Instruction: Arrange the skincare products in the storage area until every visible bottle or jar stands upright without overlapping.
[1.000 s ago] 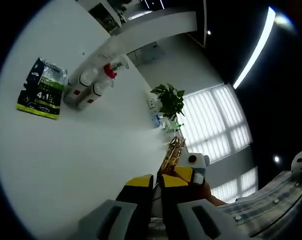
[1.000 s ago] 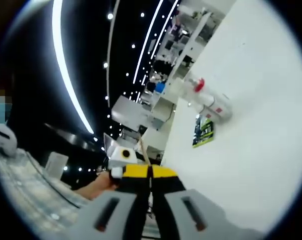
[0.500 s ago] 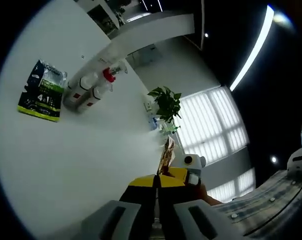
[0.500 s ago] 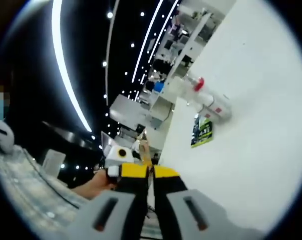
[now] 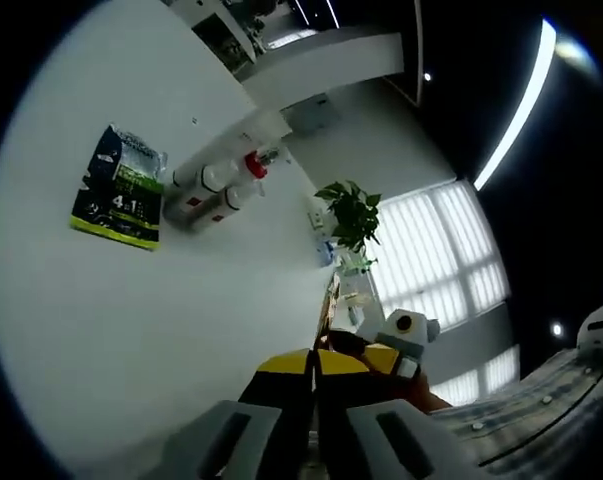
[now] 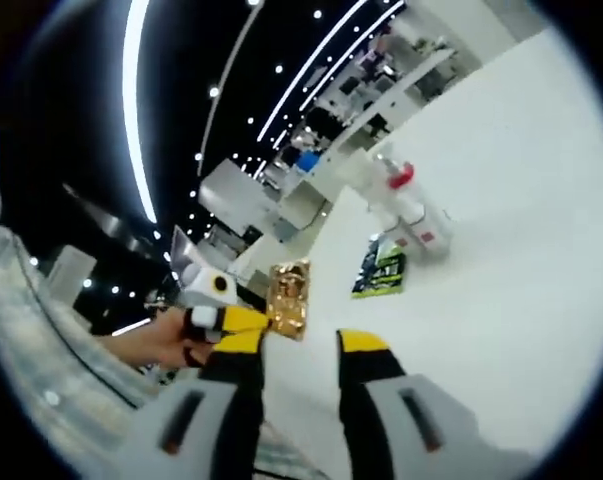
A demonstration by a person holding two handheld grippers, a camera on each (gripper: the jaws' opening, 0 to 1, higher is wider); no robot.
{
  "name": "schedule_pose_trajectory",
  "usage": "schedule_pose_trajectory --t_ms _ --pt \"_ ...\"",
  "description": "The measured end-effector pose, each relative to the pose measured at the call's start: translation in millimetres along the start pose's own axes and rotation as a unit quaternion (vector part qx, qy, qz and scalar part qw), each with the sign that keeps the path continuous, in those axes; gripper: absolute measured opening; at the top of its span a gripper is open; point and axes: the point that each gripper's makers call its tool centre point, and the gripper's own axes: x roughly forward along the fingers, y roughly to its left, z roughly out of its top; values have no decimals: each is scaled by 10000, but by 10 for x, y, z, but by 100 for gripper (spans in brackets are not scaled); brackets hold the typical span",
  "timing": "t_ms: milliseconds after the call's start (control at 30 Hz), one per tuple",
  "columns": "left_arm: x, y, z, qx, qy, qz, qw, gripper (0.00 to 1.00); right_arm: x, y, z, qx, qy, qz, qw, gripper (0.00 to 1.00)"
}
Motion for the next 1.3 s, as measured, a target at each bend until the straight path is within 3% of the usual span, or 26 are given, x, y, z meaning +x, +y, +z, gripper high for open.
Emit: schedule_pose_trajectory --t_ms 200,400,1000,1167,1300 --pt "-130 243 121 -88 -95 249 9996 0 -4 -107 -74 -496 189 -391 9978 44" --pt "-334 536 409 -265 -281 477 9981 0 -19 -161 -100 -941 331 -668 9928 53" --pt "-534 1195 1199 -465 -246 1095 9926 0 13 -238 -82 -685 325 -899 9931 53" --pt "-526 1260 1414 -501 -324 1100 9921 0 14 -280 -83 -622 351 -994 9925 53" --pt "-520 1345 1514 -540 -277 1283 9899 0 43 -332 -60 -556 354 -1073 9920 53"
